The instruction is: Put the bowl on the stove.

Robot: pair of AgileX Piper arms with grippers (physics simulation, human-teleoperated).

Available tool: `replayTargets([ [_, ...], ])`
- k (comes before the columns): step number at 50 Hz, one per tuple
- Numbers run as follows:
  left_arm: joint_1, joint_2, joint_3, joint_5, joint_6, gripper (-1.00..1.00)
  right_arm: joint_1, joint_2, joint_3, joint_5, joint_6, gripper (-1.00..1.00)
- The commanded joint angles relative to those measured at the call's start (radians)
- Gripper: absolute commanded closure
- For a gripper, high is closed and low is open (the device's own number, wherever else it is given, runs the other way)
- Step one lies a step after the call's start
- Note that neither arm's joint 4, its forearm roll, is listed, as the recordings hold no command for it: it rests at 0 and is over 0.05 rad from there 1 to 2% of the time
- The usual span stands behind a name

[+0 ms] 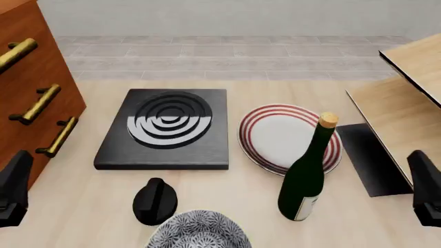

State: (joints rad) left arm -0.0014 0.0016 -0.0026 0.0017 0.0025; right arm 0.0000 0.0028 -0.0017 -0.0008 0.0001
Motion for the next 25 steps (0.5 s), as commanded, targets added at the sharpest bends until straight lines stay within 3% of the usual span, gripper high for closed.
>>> replayTargets([
  [1,-0.004,0.003,-0.008,0.005,0.006,-1.0,0.0,0.004,-0.003,-0.001,0.0,-1.0],
  [25,-0.005,0.007,-0.005,0.008,-0.014,-1.0,0.0,0.004,-0.003,-0.001,0.001,-1.0],
])
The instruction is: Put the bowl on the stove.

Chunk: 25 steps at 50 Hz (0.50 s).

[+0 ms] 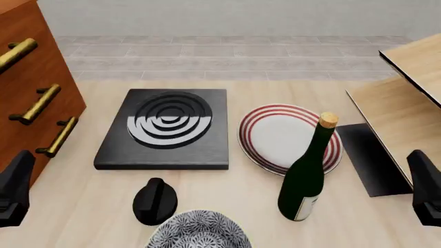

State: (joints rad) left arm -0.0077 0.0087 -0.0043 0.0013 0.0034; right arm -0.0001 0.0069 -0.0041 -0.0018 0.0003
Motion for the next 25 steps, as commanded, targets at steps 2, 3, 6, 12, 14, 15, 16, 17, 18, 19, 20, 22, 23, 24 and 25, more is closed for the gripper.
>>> replayTargets([
  [2,0.006,0.003,-0.005,0.011,-0.017,-1.0,0.0,0.0,0.0,0.0,0.0,-1.0],
  [3,0.009,0.001,-0.008,0.016,-0.016,-1.0,0.0,0.001,0.0,0.0,0.0,-1.0],
  [6,0.004,0.002,-0.025,0.037,-0.016,-1.0,0.0,0.0,0.0,0.0,0.0,-1.0],
  [12,-0.046,0.01,-0.056,0.112,-0.045,-1.0,0.0,0.0,0.0,0.0,0.0,-1.0],
  [14,-0.065,-0.002,-0.071,0.145,-0.04,-1.0,0.0,0.001,0.0,0.0,0.0,-1.0],
  [15,-0.066,-0.003,-0.083,0.153,-0.04,-1.0,0.0,0.0,0.0,0.0,0.0,-1.0],
  [16,-0.076,-0.001,-0.089,0.161,-0.055,-1.0,0.0,0.0,0.0,0.0,0.0,-1.0],
  [17,-0.087,0.012,-0.096,0.179,-0.073,-1.0,0.0,0.0,0.0,0.0,0.0,-1.0],
  [18,-0.095,-0.004,-0.105,0.184,-0.051,-1.0,0.0,0.0,0.0,0.0,0.0,-1.0],
  [19,-0.096,-0.006,-0.108,0.183,-0.051,-1.0,0.0,0.0,0.0,0.0,0.0,-1.0],
  [20,-0.112,0.001,-0.109,0.204,-0.076,-1.0,0.0,0.0,0.0,0.0,0.0,-1.0],
  [22,-0.121,-0.004,-0.114,0.205,-0.064,-1.0,0.0,0.0,0.0,0.0,0.0,-1.0],
  [23,-0.135,-0.005,-0.115,0.206,-0.074,-1.0,0.0,0.0,0.0,0.0,0.0,-1.0],
  [24,-0.136,-0.005,-0.117,0.208,-0.083,-1.0,0.0,0.0,0.0,0.0,0.0,-1.0],
  [25,-0.115,-0.006,-0.119,0.206,-0.126,-1.0,0.0,0.0,0.0,0.0,0.0,-1.0],
])
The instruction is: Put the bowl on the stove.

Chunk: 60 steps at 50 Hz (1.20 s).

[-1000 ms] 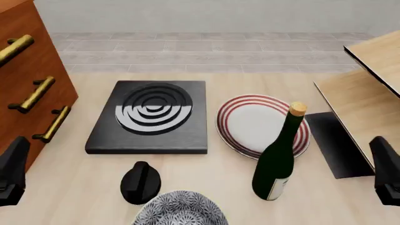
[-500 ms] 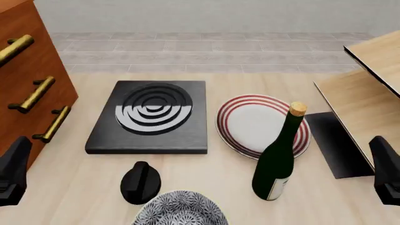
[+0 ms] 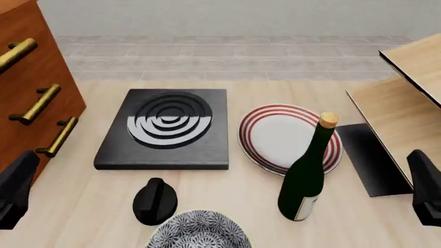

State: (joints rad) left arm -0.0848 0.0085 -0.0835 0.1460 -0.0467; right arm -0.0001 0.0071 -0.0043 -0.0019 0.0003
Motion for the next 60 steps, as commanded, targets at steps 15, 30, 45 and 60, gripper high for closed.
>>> replayTargets([
  [15,-0.109,0.002,-0.085,0.148,-0.048,-1.0,0.0,0.0,0.0,0.0,0.0,-1.0],
  [30,-0.112,0.072,-0.151,0.211,-0.003,-1.0,0.0,0.0,0.0,0.0,0.0,-1.0],
  [45,-0.154,0.154,-0.152,0.173,0.013,-1.0,0.0,0.0,0.0,0.0,0.0,-1.0],
  [60,-0.224,0.146,-0.167,0.219,0.025,-1.0,0.0,0.0,0.0,0.0,0.0,-1.0],
])
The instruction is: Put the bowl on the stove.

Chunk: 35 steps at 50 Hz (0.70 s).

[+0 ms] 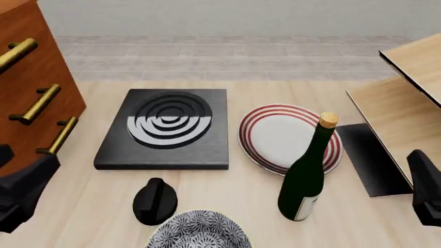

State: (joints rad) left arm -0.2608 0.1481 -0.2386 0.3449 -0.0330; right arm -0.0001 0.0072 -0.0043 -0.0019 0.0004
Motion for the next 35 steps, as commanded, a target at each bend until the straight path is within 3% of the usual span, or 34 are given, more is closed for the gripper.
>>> replayTargets([
  [1,-0.05,0.004,-0.018,0.026,0.005,-1.0,0.0,0.0,0.0,0.0,0.0,-1.0],
  [17,-0.094,0.021,-0.025,0.03,0.004,-1.0,0.0,0.0,0.0,0.0,0.0,-1.0],
  [19,-0.106,0.007,-0.023,0.026,0.033,-1.0,0.0,0.0,0.0,0.0,0.0,-1.0],
  [27,-0.144,0.041,-0.005,0.003,0.007,-1.0,0.0,0.0,0.0,0.0,0.0,-1.0],
  [35,-0.242,0.123,0.017,-0.059,-0.055,-1.0,0.0,0.0,0.0,0.0,0.0,-1.0],
])
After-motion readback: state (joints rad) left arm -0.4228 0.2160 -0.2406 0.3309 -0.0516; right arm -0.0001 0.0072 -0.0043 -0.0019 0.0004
